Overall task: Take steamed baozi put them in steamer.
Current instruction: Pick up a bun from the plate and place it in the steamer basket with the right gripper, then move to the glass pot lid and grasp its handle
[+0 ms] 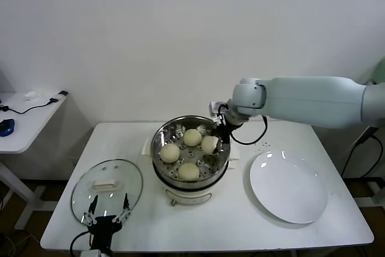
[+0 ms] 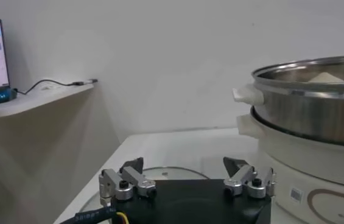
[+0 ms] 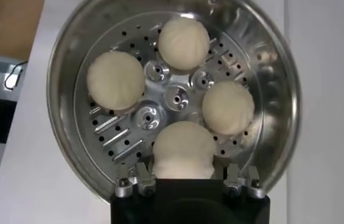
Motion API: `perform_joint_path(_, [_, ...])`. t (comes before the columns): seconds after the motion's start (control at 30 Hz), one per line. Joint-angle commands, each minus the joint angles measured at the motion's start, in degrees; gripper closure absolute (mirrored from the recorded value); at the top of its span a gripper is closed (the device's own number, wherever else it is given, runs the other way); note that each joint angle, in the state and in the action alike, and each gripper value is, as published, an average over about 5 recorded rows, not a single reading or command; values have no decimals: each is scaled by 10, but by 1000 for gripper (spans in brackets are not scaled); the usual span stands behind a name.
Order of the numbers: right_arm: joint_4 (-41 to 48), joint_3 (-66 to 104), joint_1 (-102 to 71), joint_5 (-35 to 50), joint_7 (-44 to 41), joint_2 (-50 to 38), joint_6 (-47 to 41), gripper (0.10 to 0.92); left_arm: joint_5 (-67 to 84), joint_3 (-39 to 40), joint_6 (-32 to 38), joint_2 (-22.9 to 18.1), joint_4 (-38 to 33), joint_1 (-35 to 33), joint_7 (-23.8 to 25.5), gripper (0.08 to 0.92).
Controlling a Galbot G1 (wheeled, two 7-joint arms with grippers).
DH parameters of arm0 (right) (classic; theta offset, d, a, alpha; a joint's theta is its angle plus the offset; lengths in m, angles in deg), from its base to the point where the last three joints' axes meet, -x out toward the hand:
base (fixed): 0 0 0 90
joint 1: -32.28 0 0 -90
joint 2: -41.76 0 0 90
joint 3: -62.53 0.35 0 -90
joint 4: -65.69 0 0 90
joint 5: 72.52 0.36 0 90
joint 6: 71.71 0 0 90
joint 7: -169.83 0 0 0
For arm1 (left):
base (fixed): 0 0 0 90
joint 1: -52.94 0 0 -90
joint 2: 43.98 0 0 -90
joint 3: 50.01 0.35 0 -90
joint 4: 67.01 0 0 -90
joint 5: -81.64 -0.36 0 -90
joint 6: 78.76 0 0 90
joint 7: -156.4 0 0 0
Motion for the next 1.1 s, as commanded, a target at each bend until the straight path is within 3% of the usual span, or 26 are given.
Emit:
perform_joint_path(0.03, [12, 6, -45, -5, 23, 17, -13, 372, 2, -2, -1, 2, -3, -1, 0, 177])
perform_joint_path(0.3, [11, 13, -48, -13, 30, 16, -17, 363, 5, -2, -2, 4, -6, -1, 0, 177])
perform_joint_path(0.57, [9, 33, -17, 2, -30, -7, 48, 212, 7, -5, -2, 7, -11, -4, 1, 177])
perform_joint_path(0.73, [14, 99, 0, 49, -43, -63, 74, 203, 18, -10, -6, 11, -20, -8, 12, 177])
perform_joint_path(0.9, [16, 282, -89, 95, 77, -146, 80, 203, 21, -11, -16, 15, -29, -8, 15, 177])
perform_joint_path(1.1, [-7, 505, -252, 4, 231, -250, 97, 203, 56, -11, -52, 23, -43, 1, 16, 177])
